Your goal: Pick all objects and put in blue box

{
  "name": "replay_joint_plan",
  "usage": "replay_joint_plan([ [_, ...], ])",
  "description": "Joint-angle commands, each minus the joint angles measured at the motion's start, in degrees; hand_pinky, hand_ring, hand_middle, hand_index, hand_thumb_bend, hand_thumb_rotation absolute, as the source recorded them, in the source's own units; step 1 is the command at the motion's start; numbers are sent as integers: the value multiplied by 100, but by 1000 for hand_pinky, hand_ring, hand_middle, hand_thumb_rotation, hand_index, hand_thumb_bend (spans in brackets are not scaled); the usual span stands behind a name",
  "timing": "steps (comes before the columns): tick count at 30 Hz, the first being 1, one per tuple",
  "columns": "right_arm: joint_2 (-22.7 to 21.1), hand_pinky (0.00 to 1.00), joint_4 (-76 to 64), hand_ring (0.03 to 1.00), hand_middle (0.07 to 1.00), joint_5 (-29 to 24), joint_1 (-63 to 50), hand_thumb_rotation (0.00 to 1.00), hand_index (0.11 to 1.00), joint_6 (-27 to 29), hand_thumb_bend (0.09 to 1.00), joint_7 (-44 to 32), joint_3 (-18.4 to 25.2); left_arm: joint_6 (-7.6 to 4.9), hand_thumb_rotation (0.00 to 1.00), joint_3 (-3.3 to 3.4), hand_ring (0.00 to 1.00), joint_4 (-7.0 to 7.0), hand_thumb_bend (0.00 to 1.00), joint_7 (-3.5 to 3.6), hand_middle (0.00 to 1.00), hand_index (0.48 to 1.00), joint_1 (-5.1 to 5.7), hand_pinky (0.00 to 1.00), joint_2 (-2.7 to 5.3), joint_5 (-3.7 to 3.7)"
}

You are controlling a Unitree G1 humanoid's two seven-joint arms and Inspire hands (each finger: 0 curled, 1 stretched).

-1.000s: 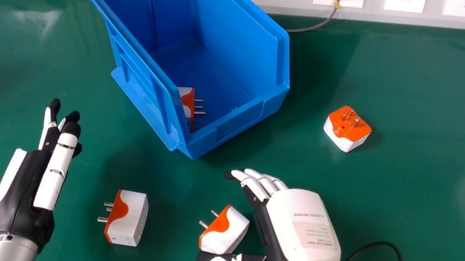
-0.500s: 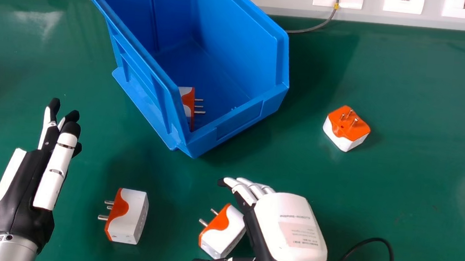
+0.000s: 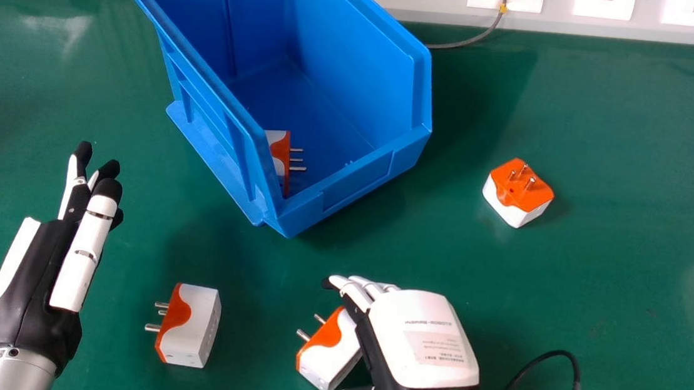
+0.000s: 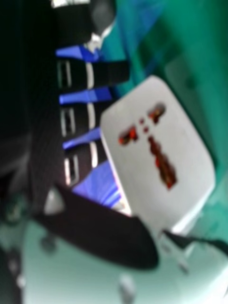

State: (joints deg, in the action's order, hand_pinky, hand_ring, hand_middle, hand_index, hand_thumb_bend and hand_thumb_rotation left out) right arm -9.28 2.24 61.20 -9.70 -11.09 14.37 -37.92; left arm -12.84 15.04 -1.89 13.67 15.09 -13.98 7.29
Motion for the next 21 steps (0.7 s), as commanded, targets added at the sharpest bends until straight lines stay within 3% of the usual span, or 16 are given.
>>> replay_joint_plan([
  [1, 46, 704, -20, 793, 821, 70, 85, 397, 814, -89, 622, -47, -25, -43, 1000, 66, 999, 77, 407, 6, 995, 1000, -23, 970, -45, 72],
  [12, 64, 701, 96, 781, 809, 226, 184, 370, 799, -405, 614, -49, -162, 23, 1000, 56, 999, 183, 420, -39, 996, 1000, 17, 972, -44, 37],
  [16, 68, 694, 157, 777, 806, 219, 219, 356, 797, -451, 619, -80, -178, 70, 1000, 55, 999, 244, 426, -37, 996, 1000, 45, 971, -38, 57],
  [21, 80, 691, 240, 775, 805, 170, 275, 309, 795, -465, 613, -125, -188, 62, 1000, 56, 999, 222, 438, -52, 996, 1000, 31, 970, -42, 35],
])
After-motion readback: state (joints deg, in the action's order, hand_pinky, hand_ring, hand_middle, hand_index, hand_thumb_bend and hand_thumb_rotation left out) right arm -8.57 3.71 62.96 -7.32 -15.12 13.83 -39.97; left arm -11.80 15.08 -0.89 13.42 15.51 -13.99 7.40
